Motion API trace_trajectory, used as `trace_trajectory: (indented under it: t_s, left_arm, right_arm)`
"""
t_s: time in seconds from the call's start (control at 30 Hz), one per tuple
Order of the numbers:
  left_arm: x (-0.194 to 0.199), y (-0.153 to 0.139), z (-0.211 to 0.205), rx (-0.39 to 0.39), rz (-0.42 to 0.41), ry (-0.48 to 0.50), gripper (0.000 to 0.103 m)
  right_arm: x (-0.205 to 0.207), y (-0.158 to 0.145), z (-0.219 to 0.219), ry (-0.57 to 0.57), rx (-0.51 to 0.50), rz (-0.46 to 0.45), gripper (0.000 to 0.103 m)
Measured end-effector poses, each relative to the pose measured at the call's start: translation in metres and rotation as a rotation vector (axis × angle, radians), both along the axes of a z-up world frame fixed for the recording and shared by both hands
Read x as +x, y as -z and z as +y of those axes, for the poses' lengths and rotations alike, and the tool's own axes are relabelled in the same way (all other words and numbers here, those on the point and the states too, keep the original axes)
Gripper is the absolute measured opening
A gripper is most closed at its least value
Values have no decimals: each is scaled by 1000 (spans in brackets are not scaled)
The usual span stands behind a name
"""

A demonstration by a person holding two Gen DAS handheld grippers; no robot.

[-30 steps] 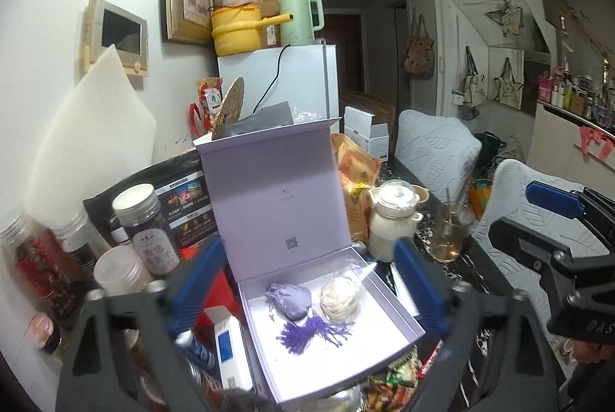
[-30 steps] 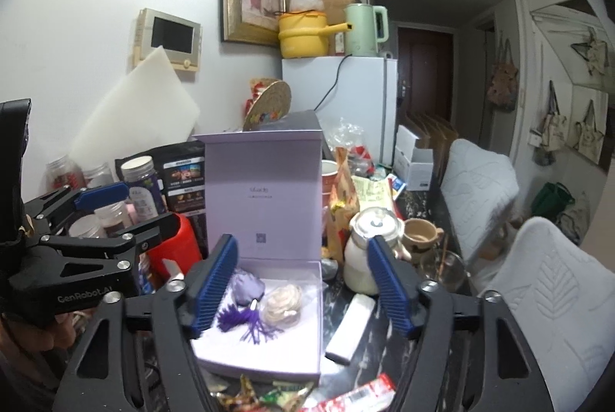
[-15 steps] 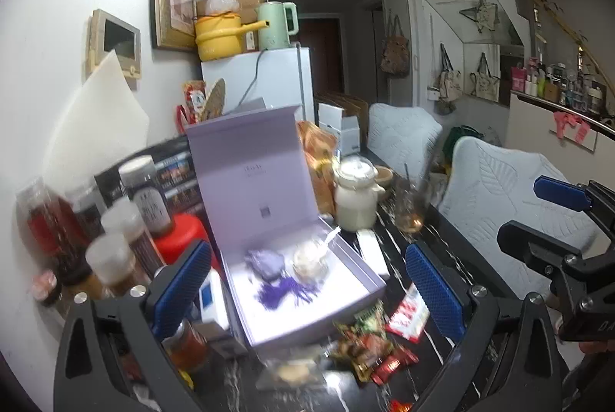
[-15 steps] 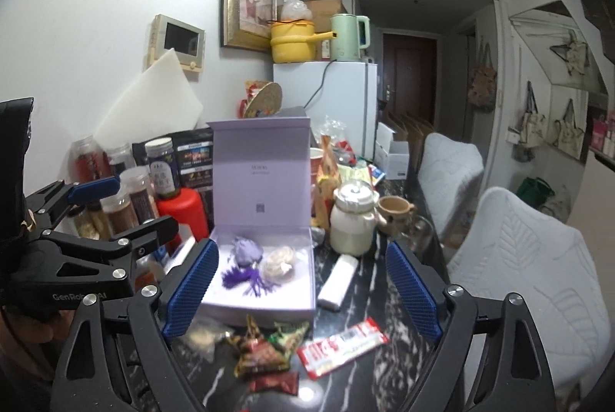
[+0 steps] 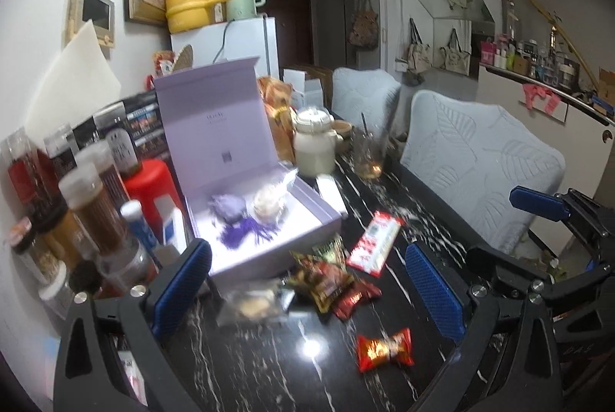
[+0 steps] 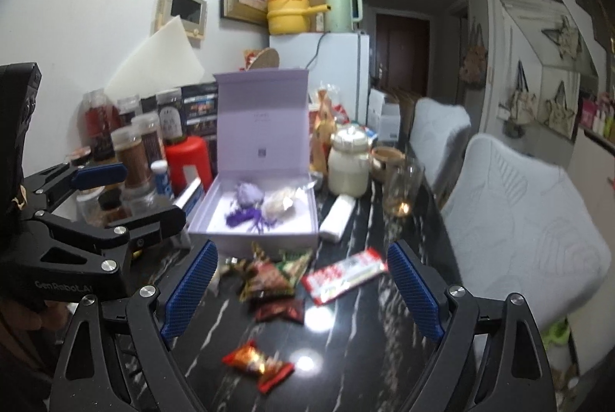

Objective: Organize soft objects
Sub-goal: 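Withdraw both tools and move toward the zip bag and red snack packet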

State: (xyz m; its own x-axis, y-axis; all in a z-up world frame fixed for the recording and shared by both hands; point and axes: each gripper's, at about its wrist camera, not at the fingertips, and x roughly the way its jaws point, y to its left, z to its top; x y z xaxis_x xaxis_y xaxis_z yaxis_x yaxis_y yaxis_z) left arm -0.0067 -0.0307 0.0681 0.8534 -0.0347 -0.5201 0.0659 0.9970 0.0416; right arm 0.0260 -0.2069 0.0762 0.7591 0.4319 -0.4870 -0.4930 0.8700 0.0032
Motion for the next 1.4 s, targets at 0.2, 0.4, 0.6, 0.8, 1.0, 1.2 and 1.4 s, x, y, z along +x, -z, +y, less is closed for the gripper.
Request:
trace_trajectory:
  t_s: [0.2, 0.4, 0.6, 0.8, 1.0, 1.2, 1.4]
  left_arm:
    - [-16, 23, -7, -13, 53, 25, 103]
    - [-24, 51, -13, -34, 121, 37, 103]
    - [-27, 73, -7, -65, 182, 18, 103]
    - [-28, 92, 4, -84, 222, -4, 103]
    - [-23, 106, 21, -133, 261, -37, 103]
    - [-15, 119, 35, -141, 290, -75, 103]
    - [-2, 127, 50, -153, 302, -93, 103]
  right_arm:
    - [-18, 26, -12, 17, 3, 68, 91]
    - [-29, 49, -24, 36, -12, 119, 91]
    - [-33, 73, -30, 47, -3, 173, 91]
    - [-32, 100, -28, 34, 39, 252, 91]
    - [-25, 120, -16, 6, 43, 307, 91]
    - [-13, 136, 5, -42, -13, 328, 91]
    - [2, 148, 25, -98, -68, 337, 91]
